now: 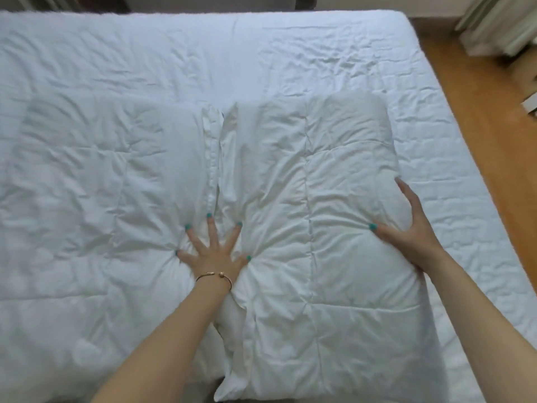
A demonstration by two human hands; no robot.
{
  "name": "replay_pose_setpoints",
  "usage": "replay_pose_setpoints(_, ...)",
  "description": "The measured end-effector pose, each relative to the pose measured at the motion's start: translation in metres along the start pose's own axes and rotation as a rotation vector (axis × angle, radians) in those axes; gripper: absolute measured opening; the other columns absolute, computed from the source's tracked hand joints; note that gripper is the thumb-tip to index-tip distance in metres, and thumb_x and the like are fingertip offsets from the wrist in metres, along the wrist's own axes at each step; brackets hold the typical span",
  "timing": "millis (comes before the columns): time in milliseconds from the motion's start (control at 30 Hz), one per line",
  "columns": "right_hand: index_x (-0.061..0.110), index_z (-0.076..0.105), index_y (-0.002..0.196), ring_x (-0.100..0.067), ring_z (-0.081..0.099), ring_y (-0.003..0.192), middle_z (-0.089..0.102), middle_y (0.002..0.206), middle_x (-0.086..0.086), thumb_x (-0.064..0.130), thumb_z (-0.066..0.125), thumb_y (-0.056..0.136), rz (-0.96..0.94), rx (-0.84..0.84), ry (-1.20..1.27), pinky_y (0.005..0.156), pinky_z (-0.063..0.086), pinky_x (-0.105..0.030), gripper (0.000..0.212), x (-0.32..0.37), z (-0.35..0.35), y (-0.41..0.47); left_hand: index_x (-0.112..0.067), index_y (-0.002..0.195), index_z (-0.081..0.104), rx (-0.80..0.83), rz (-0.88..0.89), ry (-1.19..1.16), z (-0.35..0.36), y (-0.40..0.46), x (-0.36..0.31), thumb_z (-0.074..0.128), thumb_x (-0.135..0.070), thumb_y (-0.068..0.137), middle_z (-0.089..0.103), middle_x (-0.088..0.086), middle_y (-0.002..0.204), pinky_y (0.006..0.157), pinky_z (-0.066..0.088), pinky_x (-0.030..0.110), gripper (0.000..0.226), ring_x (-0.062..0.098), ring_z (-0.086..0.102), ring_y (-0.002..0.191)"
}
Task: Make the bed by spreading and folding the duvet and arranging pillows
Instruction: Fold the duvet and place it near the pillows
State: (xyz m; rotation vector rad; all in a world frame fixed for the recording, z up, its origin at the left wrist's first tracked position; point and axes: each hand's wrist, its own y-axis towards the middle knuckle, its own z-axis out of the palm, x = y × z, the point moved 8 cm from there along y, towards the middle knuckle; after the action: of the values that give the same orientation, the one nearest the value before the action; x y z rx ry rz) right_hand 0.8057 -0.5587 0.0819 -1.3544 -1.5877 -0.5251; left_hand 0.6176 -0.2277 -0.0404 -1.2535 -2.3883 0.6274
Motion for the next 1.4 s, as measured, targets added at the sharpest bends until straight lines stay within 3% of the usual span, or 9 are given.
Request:
replay_pose_setpoints(367,0.03,0.033,0.147,0.023,0.031,0.124,0.033,0.145,0.021,0.014,0.069,0.066,-0.276,0.169,-0.314,0.093,0.022,0.007,0.089,0.307,0.156,-0.086,-0.041,0.15,0.007,-0.056,0.641,0.05,-0.035,-0.076,0.12,0.014,-0.052,0.1,-0.011,-0.001,0.161,0.116,-0.006,0.052,0.052,0.028,-0.012,0.147)
replay_pose_setpoints(600,0.022,0.035,0.144,-0.002,0.046,0.109,0.044,0.131,0.005,-0.009,0.065,0.073,-0.354,0.283,-0.345,0.081,0.032,0.005,0.083,0.466,0.385,-0.096,-0.042,0.149,-0.008,-0.272,0.496,-0.105,-0.054,-0.065,0.333,-0.002,-0.047,0.093,-0.019,-0.002,0.159,0.112,-0.012,0.055,0.057,0.023,-0.022,0.144)
replay_pose_setpoints(700,0.025,0.039,0.137,-0.017,0.055,0.09,0.05,0.12,-0.005,0.0,0.066,0.063,-0.383,0.385,-0.326,0.077,0.049,-0.022,0.083,0.499,0.501,-0.094,-0.04,0.15,-0.005,-0.302,0.373,-0.154,-0.06,-0.046,0.436,0.026,-0.033,0.101,-0.019,-0.002,0.158,0.114,-0.005,0.053,0.059,0.027,-0.012,0.147)
replay_pose_setpoints(800,0.032,0.038,0.128,-0.025,0.06,0.092,0.057,0.112,-0.009,0.015,0.063,0.056,-0.318,0.423,-0.414,0.078,0.052,-0.036,0.079,0.482,0.611,-0.079,-0.035,0.152,0.002,-0.339,0.234,-0.235,-0.065,-0.029,0.518,0.039,-0.024,0.097,-0.007,0.0,0.161,0.115,0.004,0.049,0.067,0.028,0.001,0.148)
replay_pose_setpoints(967,0.026,0.024,0.123,-0.01,0.042,0.057,0.04,0.079,-0.002,-0.007,0.048,0.09,0.17,0.582,-0.26,0.045,0.039,-0.017,0.052,0.388,0.699,-0.067,-0.026,0.151,0.021,-0.231,-0.037,-0.784,-0.071,-0.009,0.594,0.025,-0.039,0.102,0.018,0.001,0.158,0.114,0.023,0.041,0.05,0.023,0.021,0.142)
replay_pose_setpoints(1067,0.031,0.026,0.135,-0.019,0.05,0.066,0.047,0.092,-0.011,-0.018,0.047,0.084,0.287,0.697,-0.129,0.056,0.048,-0.029,0.073,0.363,0.698,-0.064,-0.021,0.147,0.03,-0.256,0.053,-1.054,-0.105,-0.007,0.565,0.034,-0.05,0.097,0.028,0.001,0.152,0.113,0.026,0.045,0.057,0.024,0.026,0.139)
replay_pose_setpoints(1200,0.022,0.04,0.139,-0.022,0.061,0.079,0.058,0.097,-0.012,-0.02,0.041,0.085,0.234,0.671,-0.078,0.069,0.057,-0.03,0.068,0.371,0.687,-0.048,-0.035,0.152,-0.002,-0.035,0.069,-0.842,-0.101,-0.01,0.481,0.013,-0.075,0.085,-0.004,-0.003,0.16,0.107,0.008,0.067,0.079,0.027,-0.003,0.147)
replay_pose_setpoints(1300,0.021,0.047,0.139,-0.028,0.063,0.101,0.062,0.107,-0.007,-0.01,0.05,0.082,-0.312,0.408,-0.49,0.09,0.052,-0.04,0.065,0.405,0.672,-0.018,-0.041,0.146,-0.02,-0.02,-0.044,-0.683,-0.057,0.004,0.467,-0.009,-0.082,0.068,-0.014,0.0,0.16,0.099,0.001,0.076,0.089,0.037,-0.01,0.145)
replay_pose_setpoints(1400,0.042,0.03,0.147,-0.038,0.03,0.138,0.03,0.154,-0.002,0.052,0.059,0.08,-0.615,0.061,-1.104,0.115,0.018,-0.057,0.073,0.423,0.659,0.002,-0.038,0.15,0.014,-0.086,-0.075,-0.662,-0.034,0.014,0.479,0.008,-0.083,0.08,0.026,0.004,0.157,0.092,0.012,0.08,0.083,0.039,0.022,0.142)
